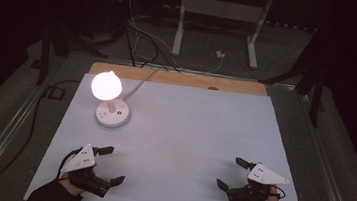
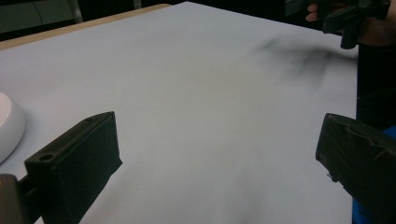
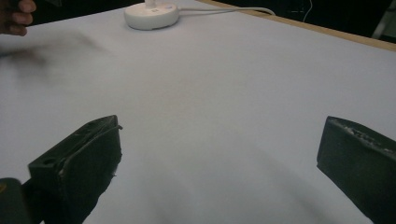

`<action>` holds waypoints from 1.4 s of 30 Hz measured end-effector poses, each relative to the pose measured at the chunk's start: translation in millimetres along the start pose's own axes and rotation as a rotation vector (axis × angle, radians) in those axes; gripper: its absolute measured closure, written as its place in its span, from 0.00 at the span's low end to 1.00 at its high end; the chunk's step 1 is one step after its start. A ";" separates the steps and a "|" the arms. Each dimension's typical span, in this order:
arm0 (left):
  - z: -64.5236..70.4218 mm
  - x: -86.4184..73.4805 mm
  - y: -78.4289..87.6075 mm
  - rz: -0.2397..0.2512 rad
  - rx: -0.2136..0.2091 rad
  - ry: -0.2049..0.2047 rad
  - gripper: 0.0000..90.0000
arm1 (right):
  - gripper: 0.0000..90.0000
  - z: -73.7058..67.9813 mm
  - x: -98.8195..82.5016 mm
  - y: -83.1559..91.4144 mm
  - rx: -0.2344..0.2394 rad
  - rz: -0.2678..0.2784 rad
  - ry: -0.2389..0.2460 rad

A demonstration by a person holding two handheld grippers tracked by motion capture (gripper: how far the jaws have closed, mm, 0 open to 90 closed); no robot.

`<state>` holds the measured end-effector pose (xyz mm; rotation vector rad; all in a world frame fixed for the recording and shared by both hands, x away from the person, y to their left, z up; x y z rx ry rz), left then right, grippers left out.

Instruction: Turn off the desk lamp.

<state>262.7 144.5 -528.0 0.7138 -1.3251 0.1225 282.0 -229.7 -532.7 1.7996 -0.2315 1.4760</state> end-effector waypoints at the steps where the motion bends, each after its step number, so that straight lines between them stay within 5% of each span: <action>1: 0.2 0.1 0.1 0.001 -0.001 0.001 0.00 | 0.00 0.0 0.0 0.0 0.000 0.000 0.000; 23: 5.5 0.5 -2.6 -0.022 -0.021 -0.019 0.00 | 0.00 -6.2 1.3 -1.3 0.009 0.008 0.024; 42: 9.1 25.5 -0.7 -0.001 -0.018 -0.019 0.00 | 0.00 -6.4 3.1 -1.9 0.002 0.016 0.027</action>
Point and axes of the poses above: each handheld gripper's, and its own axes: y roughly backward along the jaws, x roughly out of its top, z roughly to its right, the point moved 8 cm from there along -y, roughly forward along the jaws, and after that the axes turned 2 degrees about -z, right-handed, at the moved point
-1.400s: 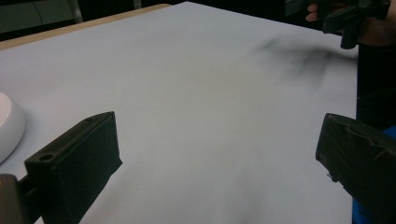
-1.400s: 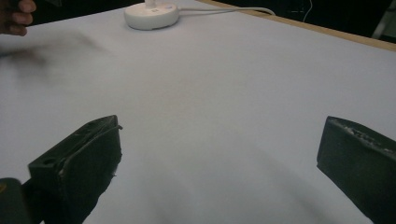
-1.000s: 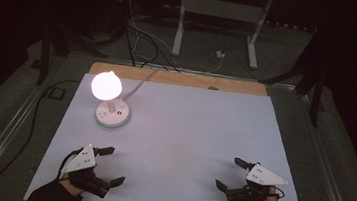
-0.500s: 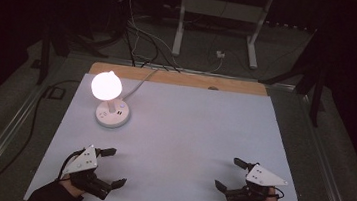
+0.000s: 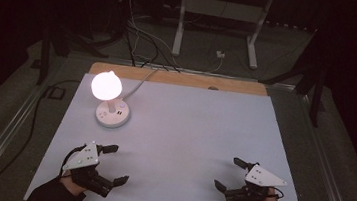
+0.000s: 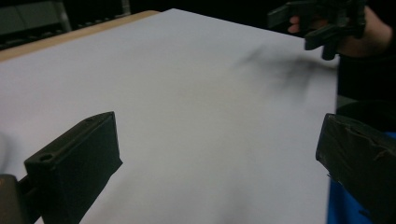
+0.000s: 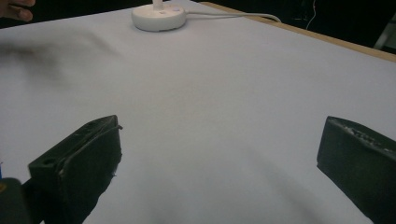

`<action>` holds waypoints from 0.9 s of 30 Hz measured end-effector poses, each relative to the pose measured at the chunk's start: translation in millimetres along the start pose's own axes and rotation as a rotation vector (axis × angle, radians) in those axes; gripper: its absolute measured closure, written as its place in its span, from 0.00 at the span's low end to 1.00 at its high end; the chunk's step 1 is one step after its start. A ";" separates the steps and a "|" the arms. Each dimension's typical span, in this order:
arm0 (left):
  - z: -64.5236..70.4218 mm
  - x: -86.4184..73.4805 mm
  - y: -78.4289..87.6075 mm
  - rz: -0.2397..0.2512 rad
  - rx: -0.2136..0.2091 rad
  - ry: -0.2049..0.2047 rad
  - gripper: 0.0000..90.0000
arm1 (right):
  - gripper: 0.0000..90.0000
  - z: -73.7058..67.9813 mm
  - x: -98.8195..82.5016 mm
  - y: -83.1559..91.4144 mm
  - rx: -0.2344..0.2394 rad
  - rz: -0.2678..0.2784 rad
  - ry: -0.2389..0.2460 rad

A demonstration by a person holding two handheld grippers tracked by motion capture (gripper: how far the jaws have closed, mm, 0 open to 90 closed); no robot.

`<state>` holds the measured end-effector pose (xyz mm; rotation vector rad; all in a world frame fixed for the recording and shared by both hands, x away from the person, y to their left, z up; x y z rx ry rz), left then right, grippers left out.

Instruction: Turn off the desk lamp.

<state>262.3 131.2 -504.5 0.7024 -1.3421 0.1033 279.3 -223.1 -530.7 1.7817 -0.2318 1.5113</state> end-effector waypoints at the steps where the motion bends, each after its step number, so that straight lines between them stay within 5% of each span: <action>1: -1.1 1.2 -0.4 -0.003 0.005 -0.003 0.00 | 0.00 -0.2 -0.5 -0.2 0.001 -0.003 -0.001; 27: -36.6 21.7 -11.2 -0.003 0.204 0.060 0.00 | 0.00 -0.4 -0.5 -0.9 -0.003 -0.004 0.009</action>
Point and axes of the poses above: each handheld gripper's, and its own axes: y roughly backward along the jaws, x roughly out of its top, z roughly to its right, the point moved 8 cm from there along -y, roughly forward along the jaws, and after that the axes turned 2 degrees about -z, right-handed, at the moved point
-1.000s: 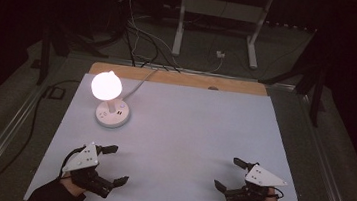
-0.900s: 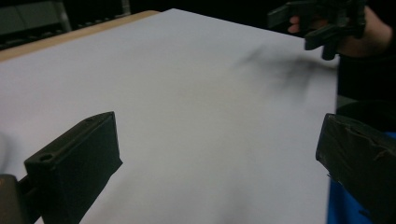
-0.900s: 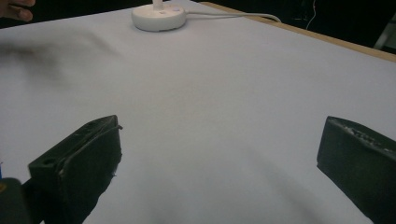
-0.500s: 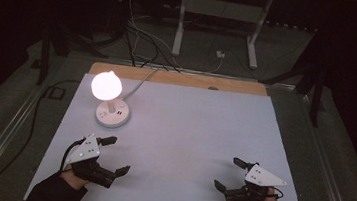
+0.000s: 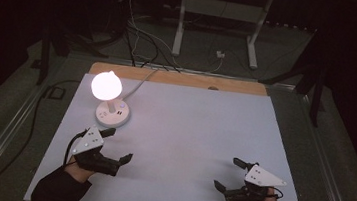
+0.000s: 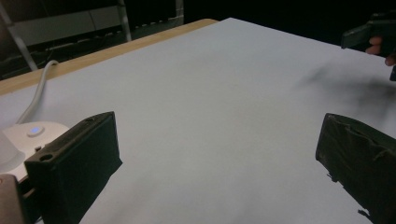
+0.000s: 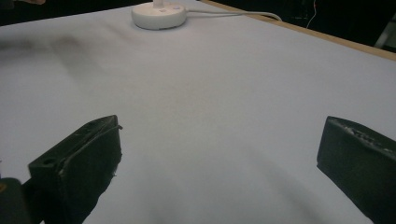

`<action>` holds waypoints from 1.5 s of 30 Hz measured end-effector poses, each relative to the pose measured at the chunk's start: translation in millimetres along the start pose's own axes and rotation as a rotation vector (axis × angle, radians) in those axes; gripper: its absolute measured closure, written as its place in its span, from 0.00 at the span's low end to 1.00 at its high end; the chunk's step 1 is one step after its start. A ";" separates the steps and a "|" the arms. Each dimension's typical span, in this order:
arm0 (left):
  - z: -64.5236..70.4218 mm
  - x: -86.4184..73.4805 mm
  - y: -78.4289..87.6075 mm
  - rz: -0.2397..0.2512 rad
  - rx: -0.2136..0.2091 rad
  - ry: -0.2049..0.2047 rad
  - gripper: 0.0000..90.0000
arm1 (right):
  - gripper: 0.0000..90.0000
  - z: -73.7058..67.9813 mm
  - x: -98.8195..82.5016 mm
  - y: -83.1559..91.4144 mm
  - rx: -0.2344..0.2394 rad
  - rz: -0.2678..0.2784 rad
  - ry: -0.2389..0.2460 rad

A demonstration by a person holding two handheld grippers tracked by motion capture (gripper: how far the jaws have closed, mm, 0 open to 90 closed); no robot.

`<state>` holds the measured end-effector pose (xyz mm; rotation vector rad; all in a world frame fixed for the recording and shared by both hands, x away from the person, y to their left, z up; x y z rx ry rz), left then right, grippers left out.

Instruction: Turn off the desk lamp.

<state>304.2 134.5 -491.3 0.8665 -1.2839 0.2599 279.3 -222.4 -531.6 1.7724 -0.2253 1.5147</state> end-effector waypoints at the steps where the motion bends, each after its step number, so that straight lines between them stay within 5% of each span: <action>1: -1.0 0.4 -0.8 0.000 0.008 0.003 0.00 | 0.00 0.3 0.3 0.1 0.001 0.002 -0.002; 9: -10.5 -0.3 -11.5 -0.022 0.084 0.013 0.00 | 0.00 -0.6 -0.5 -0.7 0.006 -0.004 -0.006; 20: -34.9 -1.7 -23.4 -0.040 0.260 0.081 0.00 | 0.00 -0.4 -0.8 -1.1 0.011 -0.004 -0.006; 28: -42.3 -0.8 -30.4 -0.047 0.313 0.088 0.01 | 0.00 -0.7 -0.6 -1.4 0.013 -0.004 -0.005; 38: -55.8 1.1 -36.3 -0.045 0.412 0.158 0.01 | 0.00 -0.2 -1.2 -0.9 0.014 -0.006 -0.009; 45: -65.6 -4.8 -43.7 -0.102 0.453 0.203 0.01 | 0.00 0.1 -1.7 -1.0 0.013 -0.011 -0.010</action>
Point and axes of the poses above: each handheld gripper's, and its own axes: y roughly backward along the jaws, x roughly out of its top, z roughly to its right, the point moved 8 cm from there along -y, roughly forward along the jaws, and after that the axes turned 2 degrees about -z, right-handed, at the moved point
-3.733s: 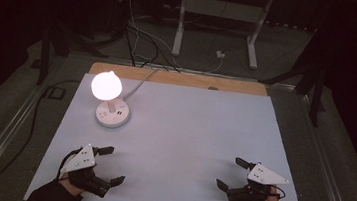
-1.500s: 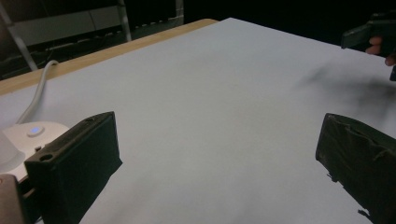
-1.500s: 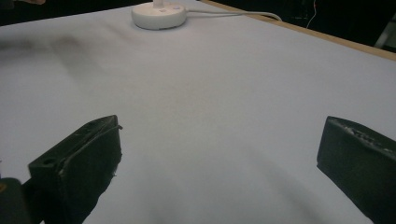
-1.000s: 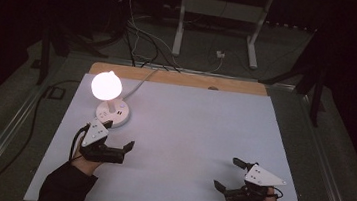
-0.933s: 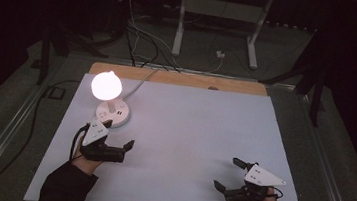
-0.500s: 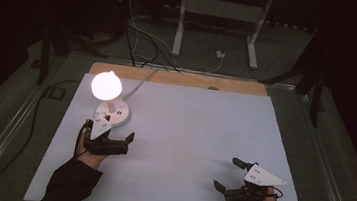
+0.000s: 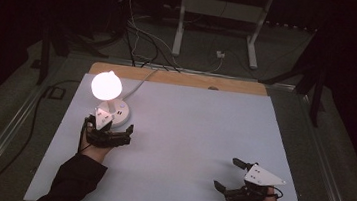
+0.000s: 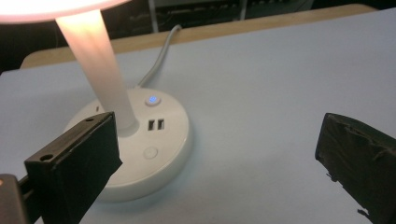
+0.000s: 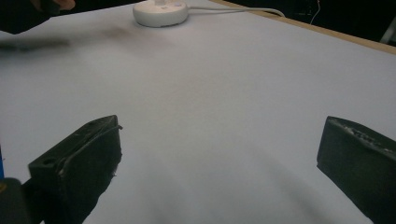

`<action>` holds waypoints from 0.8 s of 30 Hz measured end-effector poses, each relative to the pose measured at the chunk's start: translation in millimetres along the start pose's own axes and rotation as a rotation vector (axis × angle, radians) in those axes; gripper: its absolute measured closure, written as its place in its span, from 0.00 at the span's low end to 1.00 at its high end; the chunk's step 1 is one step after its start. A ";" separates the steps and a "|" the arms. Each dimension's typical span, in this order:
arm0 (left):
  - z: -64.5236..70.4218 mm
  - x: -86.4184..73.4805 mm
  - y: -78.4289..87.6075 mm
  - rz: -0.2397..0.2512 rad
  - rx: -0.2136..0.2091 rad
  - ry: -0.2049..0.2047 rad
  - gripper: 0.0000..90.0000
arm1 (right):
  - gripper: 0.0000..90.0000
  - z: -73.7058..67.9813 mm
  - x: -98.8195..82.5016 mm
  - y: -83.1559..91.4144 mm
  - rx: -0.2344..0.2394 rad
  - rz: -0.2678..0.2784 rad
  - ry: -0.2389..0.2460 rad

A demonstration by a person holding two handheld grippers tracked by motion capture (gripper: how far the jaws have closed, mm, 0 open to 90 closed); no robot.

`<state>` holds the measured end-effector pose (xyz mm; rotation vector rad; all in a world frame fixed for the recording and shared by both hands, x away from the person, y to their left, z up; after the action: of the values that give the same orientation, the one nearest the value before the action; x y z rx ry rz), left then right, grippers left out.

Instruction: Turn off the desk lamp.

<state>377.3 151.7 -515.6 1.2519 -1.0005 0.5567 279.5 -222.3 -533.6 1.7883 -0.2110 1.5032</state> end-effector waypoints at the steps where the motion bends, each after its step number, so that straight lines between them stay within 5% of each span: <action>1: -1.8 0.5 -0.8 0.005 0.014 0.007 0.01 | 0.00 0.2 0.4 0.2 0.000 0.003 -0.002; 16: -21.7 1.0 -12.5 -0.015 0.130 0.091 0.11 | 0.00 0.1 0.4 0.7 -0.001 0.004 -0.001; 24: -26.5 -0.4 -18.4 -0.028 0.163 0.100 0.27 | 0.00 0.1 1.0 0.8 0.000 0.007 0.001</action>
<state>400.3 172.0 -525.3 1.3662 -0.8659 0.6833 279.5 -222.6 -532.3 1.7884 -0.2170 1.5096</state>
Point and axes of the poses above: each handheld gripper's, and its own axes: y roughly backward along the jaws, x roughly out of its top, z roughly to its right, the point moved 8 cm from there along -y, roughly forward along the jaws, and after that the axes turned 2 degrees about -z, right-handed, at the moved point
